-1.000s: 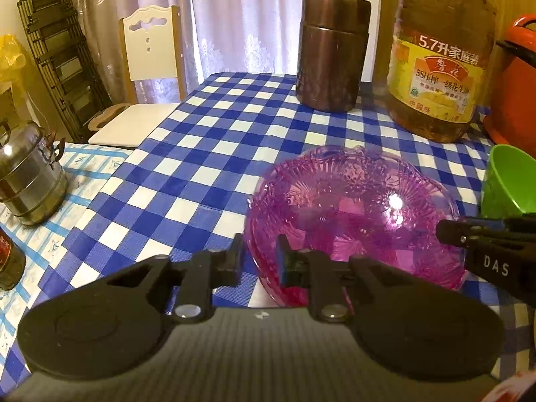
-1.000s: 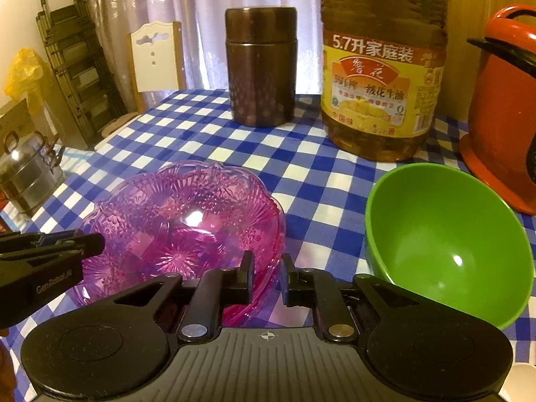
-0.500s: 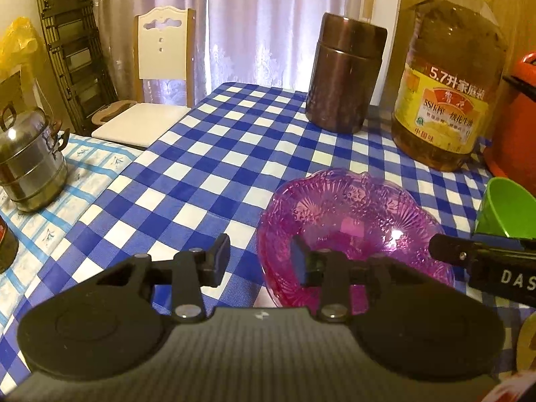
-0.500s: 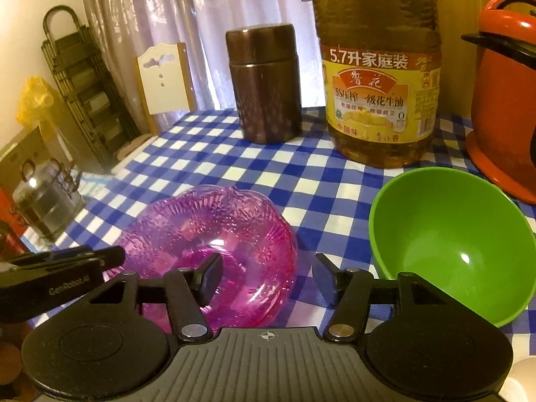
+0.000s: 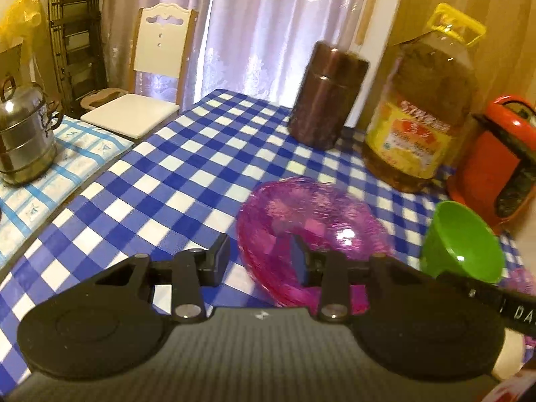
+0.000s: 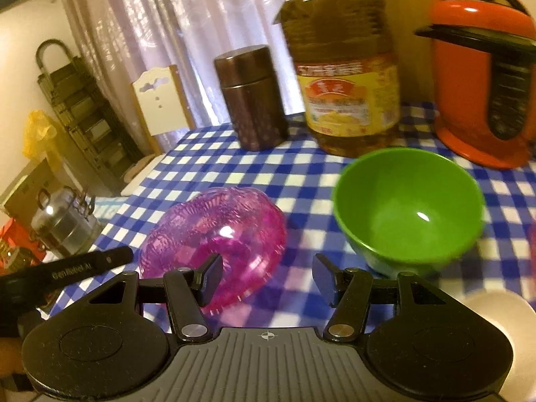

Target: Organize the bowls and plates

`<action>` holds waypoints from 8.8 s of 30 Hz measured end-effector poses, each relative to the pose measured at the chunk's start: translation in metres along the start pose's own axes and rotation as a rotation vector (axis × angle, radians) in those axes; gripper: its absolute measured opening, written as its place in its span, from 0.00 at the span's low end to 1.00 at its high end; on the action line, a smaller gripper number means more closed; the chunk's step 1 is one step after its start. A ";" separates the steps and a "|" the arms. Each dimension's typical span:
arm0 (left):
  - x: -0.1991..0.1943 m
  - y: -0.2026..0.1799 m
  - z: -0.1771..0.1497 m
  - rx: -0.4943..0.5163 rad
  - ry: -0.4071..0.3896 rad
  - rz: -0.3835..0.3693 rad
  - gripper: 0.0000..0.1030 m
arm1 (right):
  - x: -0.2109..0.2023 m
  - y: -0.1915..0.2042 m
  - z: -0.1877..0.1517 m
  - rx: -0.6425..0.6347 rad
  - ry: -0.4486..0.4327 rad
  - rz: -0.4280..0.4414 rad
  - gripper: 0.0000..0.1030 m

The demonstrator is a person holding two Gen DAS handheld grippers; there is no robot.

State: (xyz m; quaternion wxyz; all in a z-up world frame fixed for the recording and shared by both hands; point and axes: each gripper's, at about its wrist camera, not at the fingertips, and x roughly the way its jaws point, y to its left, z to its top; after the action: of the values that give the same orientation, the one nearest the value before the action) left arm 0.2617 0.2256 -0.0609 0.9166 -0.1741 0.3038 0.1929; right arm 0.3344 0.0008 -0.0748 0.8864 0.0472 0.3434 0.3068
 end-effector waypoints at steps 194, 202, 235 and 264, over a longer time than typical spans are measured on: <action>-0.197 -0.080 -0.097 0.184 0.120 -0.307 0.09 | -0.258 -0.029 -0.113 0.306 -0.078 -0.198 0.13; -0.198 -0.070 -0.095 0.175 0.112 -0.284 0.09 | -0.249 -0.019 -0.113 0.288 -0.066 -0.186 0.13; -0.117 -0.014 -0.032 0.087 0.100 -0.161 0.09 | -0.130 0.012 -0.049 0.165 -0.007 -0.066 0.13; 0.016 -0.005 0.016 0.000 0.062 0.024 0.10 | 0.042 0.009 0.024 -0.039 0.007 -0.036 0.13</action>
State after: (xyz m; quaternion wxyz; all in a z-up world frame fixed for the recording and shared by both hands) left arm 0.2839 0.2328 -0.0578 0.9045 -0.1763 0.3340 0.1982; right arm 0.3691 0.0356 -0.0783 0.8913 0.0225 0.3412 0.2977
